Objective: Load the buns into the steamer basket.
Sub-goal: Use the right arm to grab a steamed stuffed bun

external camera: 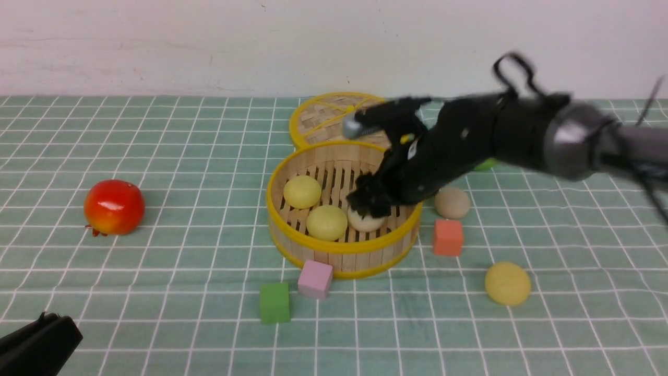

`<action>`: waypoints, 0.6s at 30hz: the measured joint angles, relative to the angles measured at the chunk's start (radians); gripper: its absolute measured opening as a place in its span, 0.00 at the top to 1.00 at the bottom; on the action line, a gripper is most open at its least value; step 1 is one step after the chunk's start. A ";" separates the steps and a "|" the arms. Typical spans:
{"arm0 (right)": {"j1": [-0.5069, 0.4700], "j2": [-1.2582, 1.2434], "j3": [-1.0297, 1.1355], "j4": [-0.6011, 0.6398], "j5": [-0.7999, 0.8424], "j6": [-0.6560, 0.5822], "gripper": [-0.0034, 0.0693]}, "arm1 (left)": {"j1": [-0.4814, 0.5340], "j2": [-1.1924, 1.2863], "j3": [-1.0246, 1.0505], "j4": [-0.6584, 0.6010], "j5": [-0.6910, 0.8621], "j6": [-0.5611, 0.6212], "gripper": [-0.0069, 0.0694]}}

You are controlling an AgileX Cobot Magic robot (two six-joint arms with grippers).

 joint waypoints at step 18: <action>-0.197 -0.301 0.431 -0.230 0.214 0.304 0.66 | 0.000 0.000 0.000 0.000 0.000 0.000 0.76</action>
